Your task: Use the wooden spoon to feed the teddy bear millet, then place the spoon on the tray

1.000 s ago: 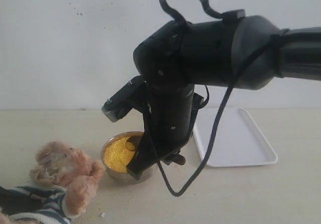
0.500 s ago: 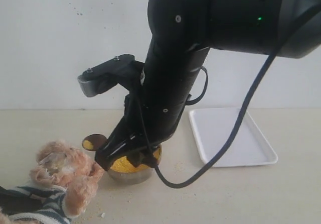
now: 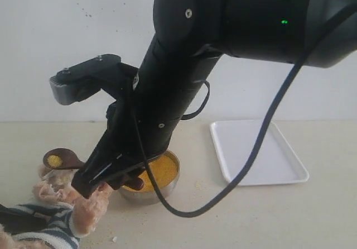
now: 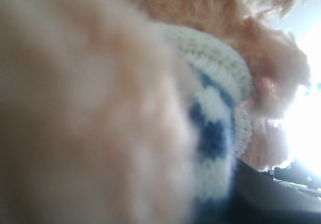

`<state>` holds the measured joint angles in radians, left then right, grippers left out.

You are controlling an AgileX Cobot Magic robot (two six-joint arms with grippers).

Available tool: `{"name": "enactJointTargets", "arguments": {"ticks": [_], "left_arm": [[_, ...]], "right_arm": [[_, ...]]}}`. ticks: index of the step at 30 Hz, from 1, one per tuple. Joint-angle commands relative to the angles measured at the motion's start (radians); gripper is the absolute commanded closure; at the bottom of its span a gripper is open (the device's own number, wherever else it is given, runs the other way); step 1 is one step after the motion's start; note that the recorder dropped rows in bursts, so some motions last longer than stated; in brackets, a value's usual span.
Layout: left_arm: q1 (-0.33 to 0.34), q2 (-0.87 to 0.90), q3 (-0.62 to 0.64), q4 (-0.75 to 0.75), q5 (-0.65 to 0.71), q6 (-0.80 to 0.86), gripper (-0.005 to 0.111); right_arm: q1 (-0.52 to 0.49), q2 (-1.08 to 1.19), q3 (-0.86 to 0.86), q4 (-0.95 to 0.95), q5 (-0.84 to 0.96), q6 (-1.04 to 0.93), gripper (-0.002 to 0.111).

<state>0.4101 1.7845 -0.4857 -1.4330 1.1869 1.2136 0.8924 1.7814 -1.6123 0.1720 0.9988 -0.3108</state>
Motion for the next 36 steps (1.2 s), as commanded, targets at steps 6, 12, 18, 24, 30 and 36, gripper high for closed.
{"name": "enactJointTargets", "arguments": {"ticks": [6, 12, 18, 24, 30, 36], "left_arm": [[-0.004, -0.013, 0.005, -0.017, 0.034, 0.006, 0.103], [-0.004, -0.013, 0.005, -0.017, 0.034, 0.006, 0.103], [-0.004, -0.013, 0.005, -0.019, 0.034, 0.006, 0.103], [-0.004, -0.013, 0.005, -0.017, 0.034, 0.006, 0.103], [-0.004, -0.013, 0.005, -0.019, 0.034, 0.006, 0.103], [-0.004, -0.013, 0.005, -0.021, 0.034, 0.006, 0.103]], "right_arm": [[0.106, 0.003, -0.006, -0.277, -0.048, 0.017, 0.109], [0.166, 0.036, -0.006, -0.519, -0.063, 0.137, 0.109], [0.223, 0.067, -0.006, -0.662, -0.021, 0.16, 0.109], [0.272, 0.091, -0.006, -0.823, -0.014, 0.263, 0.109], [0.304, 0.097, -0.006, -0.869, 0.039, 0.256, 0.109], [0.304, 0.103, -0.006, -0.898, 0.087, 0.267, 0.109]]}}
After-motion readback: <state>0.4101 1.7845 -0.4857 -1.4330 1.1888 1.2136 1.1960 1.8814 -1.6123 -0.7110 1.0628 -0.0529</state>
